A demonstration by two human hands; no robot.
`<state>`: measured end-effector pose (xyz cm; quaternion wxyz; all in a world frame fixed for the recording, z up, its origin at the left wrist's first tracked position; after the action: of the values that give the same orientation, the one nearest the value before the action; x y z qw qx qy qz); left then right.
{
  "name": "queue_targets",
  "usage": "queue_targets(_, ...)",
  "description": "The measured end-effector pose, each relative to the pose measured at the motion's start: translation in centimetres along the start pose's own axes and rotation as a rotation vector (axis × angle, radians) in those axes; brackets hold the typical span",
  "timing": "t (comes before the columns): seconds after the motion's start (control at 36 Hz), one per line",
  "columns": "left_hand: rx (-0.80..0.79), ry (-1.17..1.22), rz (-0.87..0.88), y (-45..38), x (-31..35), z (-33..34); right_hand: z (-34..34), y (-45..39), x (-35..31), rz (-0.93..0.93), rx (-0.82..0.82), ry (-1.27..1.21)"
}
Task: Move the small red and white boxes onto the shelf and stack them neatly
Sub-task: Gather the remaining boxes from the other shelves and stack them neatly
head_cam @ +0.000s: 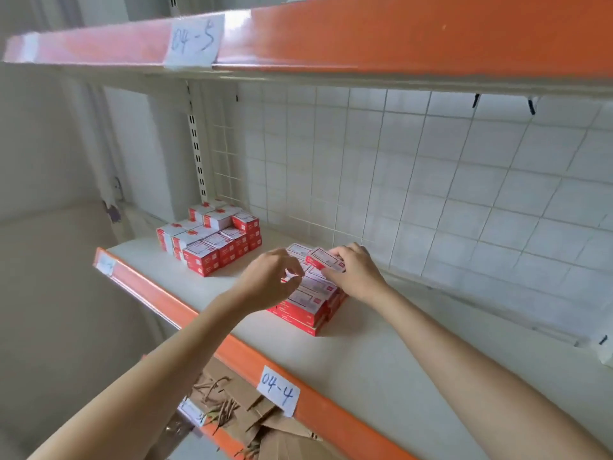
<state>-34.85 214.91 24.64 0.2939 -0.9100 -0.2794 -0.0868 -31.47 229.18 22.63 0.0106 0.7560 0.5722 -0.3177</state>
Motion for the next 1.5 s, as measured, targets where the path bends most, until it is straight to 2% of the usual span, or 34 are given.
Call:
queue_targets(0.14, -0.022, -0.036, -0.022, -0.7, -2.9, -0.7, 2.7, -4.5, -1.0, 0.041, -0.050, 0.166)
queue_targets(0.28, -0.031, -0.037, -0.009, -1.3, -4.1, -0.7, 4.2, -6.8, -1.9, 0.041, -0.044, 0.202)
queue_targets(0.42, -0.046, -0.033, 0.028, -1.1, -3.8, 0.1, 5.7, -6.5, -1.7, 0.014, -0.156, 0.287)
queue_targets(0.58, -0.076, -0.030, 0.095, -0.9, -1.0, 0.9, 2.6, -4.9, -1.0, 0.015, -0.074, 0.223)
queue_targets(0.72, -0.137, -0.059, 0.145, -0.7, 2.2, 1.7, -0.4, -1.0, 0.3, -0.028, -0.111, 0.243)
queue_targets(0.89, -0.171, -0.060, 0.260, 0.1, 10.2, 4.0, -6.1, 7.0, 3.9, -0.049, -0.155, 0.352)
queue_targets(0.97, -0.199, -0.037, 0.324, 1.5, 15.7, 5.4, -9.9, 12.1, 6.6, 0.019, -0.167, 0.344)
queue_targets(1.19, -0.228, 0.016, 0.550, 6.0, 33.0, 8.9, -22.0, 26.5, 14.6, 0.232, -0.075, 0.353)
queue_targets(1.5, -0.314, 0.180, 0.694, 12.0, 52.1, 13.9, -33.6, 44.0, 23.3, 0.441, -0.001, 0.438)
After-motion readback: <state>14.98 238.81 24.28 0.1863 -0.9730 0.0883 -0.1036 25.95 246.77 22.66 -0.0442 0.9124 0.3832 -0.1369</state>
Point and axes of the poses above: each hand's wrist, its own y-axis away from the middle knuckle, its own z-axis out of the palm, x = y × z, the point moved 8 cm from there along -y, towards the middle knuckle, and after that the axes turned 8 degrees about x, right-handed, at the moved point
